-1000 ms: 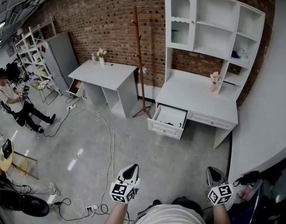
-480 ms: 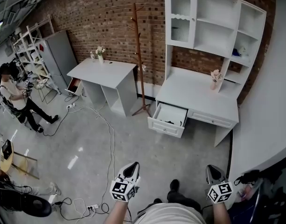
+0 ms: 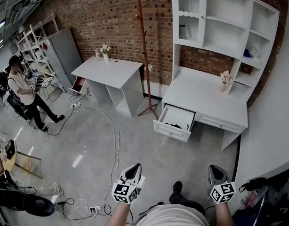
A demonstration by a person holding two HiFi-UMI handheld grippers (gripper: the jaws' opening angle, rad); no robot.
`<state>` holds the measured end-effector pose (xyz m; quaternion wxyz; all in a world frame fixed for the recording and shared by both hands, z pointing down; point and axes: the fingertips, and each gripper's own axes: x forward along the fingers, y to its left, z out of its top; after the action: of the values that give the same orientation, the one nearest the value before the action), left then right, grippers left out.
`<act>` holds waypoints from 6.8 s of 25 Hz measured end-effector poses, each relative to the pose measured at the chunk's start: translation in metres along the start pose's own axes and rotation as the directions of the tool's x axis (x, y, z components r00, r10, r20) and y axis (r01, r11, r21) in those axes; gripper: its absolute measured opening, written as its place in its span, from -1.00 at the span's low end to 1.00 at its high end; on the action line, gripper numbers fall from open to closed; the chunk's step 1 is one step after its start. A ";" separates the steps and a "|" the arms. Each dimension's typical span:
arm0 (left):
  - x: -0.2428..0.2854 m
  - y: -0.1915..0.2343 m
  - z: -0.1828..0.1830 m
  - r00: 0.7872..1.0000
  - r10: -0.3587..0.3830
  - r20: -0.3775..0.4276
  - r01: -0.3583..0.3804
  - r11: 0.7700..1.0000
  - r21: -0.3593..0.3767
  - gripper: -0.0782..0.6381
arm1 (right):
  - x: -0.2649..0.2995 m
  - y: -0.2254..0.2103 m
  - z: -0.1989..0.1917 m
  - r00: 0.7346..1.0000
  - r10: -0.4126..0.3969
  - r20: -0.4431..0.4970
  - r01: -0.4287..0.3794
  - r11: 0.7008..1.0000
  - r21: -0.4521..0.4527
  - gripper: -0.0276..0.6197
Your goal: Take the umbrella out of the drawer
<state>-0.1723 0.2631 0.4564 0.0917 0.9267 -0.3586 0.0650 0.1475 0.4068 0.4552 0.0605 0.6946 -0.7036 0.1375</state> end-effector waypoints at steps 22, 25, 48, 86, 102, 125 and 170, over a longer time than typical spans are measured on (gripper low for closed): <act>0.119 0.014 0.023 0.995 0.091 -0.029 -0.091 0.996 -0.008 -0.70 | 0.135 -0.081 0.034 0.991 0.127 -0.039 -0.126 0.992 0.030 -0.81; 0.135 0.013 0.022 0.993 0.116 -0.034 -0.116 0.993 -0.013 -0.70 | 0.154 -0.094 0.034 0.986 0.156 -0.054 -0.154 0.987 0.048 -0.81; 0.200 -0.015 0.012 0.985 0.161 -0.068 -0.163 0.986 -0.034 -0.70 | 0.198 -0.142 0.027 0.966 0.239 -0.102 -0.237 0.971 0.036 -0.81; 0.391 0.143 0.054 0.992 -0.059 -0.112 0.057 0.998 -0.023 -0.70 | 0.381 -0.132 0.077 0.974 0.117 -0.195 -0.118 0.993 0.005 -0.81; 0.413 0.186 0.034 0.972 -0.161 -0.173 0.152 0.986 -0.067 -0.70 | 0.441 -0.101 0.050 0.928 0.120 -0.354 -0.141 0.989 -0.034 -0.81; 0.433 0.138 0.008 0.977 0.075 -0.200 -0.109 0.980 -0.167 -0.70 | 0.497 -0.121 0.003 0.746 0.401 -0.531 -0.489 0.872 -0.028 -0.81; 0.435 0.094 -0.135 0.890 0.218 -0.401 -0.353 0.886 -0.302 -0.70 | 0.588 -0.099 -0.253 0.266 0.407 -0.874 -0.794 0.607 0.041 -0.22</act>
<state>0.0766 -0.0597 0.6803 0.3156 0.8016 -0.4762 0.1765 0.2033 -0.0874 0.8698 0.4633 0.1820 -0.8125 0.3034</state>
